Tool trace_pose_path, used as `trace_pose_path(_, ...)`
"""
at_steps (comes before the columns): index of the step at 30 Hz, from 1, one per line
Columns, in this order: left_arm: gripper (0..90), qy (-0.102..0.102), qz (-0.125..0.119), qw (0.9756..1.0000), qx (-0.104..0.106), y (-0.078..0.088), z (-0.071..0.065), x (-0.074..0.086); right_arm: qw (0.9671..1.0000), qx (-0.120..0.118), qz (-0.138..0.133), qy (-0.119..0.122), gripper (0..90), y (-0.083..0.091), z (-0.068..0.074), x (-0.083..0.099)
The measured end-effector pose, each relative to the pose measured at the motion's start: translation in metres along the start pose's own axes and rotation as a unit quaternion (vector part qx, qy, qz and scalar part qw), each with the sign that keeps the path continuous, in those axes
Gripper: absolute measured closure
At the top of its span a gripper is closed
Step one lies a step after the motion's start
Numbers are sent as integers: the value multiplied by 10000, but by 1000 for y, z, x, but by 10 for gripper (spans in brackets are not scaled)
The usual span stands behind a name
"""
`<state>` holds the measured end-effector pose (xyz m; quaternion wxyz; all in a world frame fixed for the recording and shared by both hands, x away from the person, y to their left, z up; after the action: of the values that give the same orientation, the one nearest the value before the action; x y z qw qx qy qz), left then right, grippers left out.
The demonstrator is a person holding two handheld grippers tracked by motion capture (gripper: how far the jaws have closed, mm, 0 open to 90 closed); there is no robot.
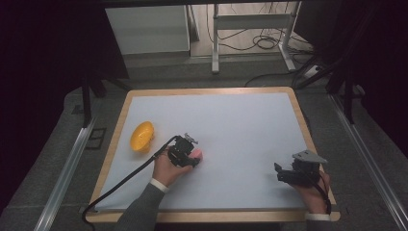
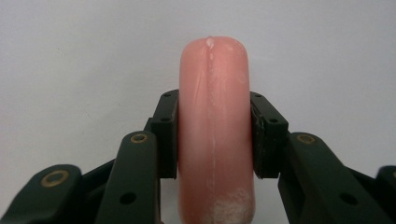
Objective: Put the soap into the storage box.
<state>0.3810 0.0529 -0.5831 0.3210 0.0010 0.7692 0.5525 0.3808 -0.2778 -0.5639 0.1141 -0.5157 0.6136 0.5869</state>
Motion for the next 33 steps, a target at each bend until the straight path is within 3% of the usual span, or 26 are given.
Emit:
trace_pose_path(6, 603, 20, -86, 10000, 19, 6, 3, -1, 10000, 12, -6, -1, 69, 1, -1, 0)
trace_pose_path(18, 603, 25, -412, 9991, 112, 34, 8, -7, 10000, 35, 4, -21, 68, 1, -3, 1)
trace_pose_path(33, 603, 106, -713, 9974, -20, 59, 22, -14, 10000, 35, -1, -40, 68, 1, -3, 1)
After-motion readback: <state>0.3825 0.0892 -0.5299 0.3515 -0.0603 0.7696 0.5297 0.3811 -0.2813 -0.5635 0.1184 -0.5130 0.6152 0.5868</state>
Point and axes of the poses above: each handheld gripper's, and its own axes: y roughly backward along the jaws, x roughly out of its underside, z roughly to its left, the point moved 10 cm from there along -y, roughly forward along the jaws, and after that the axes turned 11 degrees about y, right-handed, at the moved point
